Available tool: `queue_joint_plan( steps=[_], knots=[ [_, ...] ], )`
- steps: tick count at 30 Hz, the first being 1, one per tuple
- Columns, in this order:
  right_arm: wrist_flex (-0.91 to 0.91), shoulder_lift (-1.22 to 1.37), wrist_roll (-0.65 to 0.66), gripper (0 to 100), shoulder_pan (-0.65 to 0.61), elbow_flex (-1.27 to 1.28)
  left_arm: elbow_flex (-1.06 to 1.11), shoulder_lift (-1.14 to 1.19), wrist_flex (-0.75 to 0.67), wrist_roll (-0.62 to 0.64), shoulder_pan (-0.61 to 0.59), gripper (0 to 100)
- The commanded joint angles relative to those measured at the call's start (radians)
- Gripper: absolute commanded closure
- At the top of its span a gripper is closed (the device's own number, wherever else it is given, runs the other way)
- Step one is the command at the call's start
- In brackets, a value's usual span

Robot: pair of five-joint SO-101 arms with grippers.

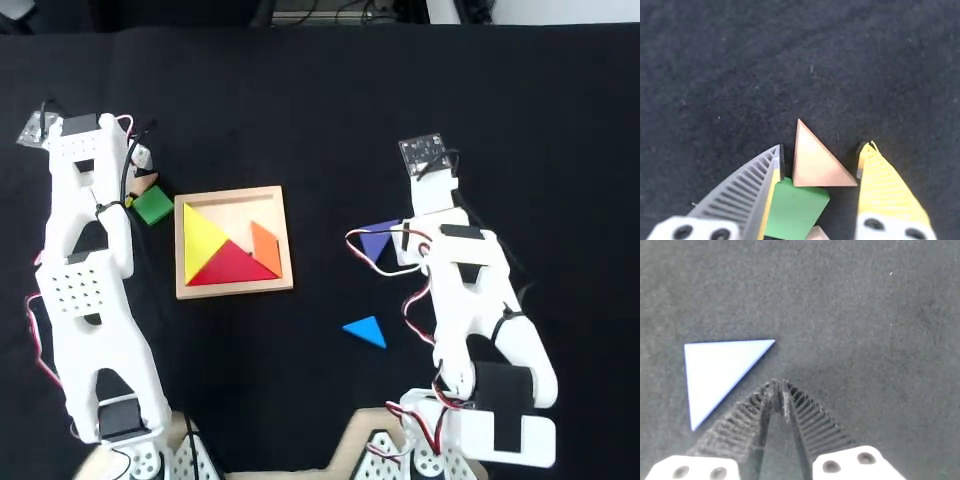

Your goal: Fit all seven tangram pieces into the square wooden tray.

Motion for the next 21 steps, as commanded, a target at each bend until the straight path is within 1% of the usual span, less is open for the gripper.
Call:
queue_joint_plan(
  steps=[1,7,13,16,18,19,21],
  knots=[
    [-0.018,-0.001,-0.002,98.7,-0.014,-0.005,-0.076,0.000,-0.041,-0.106,-0.001,75],
    [-0.018,-0.001,-0.002,98.7,-0.014,-0.005,-0.160,0.051,-0.117,-0.146,-0.038,76],
    [-0.018,-0.001,-0.002,98.7,-0.014,-0.005,-0.245,0.137,-0.097,-0.147,-0.038,76],
    [-0.018,-0.001,-0.002,98.7,-0.014,-0.005,-0.315,0.144,-0.003,-0.176,-0.035,76],
    [-0.018,-0.001,-0.002,98.7,-0.014,-0.005,-0.369,0.140,0.100,-0.184,-0.035,76],
    [-0.018,-0.001,-0.002,98.7,-0.014,-0.005,-0.401,0.140,0.155,-0.180,-0.033,76],
    [-0.018,-0.001,-0.002,98.7,-0.015,-0.005,-0.472,0.140,0.273,-0.124,-0.030,76]
  ],
)
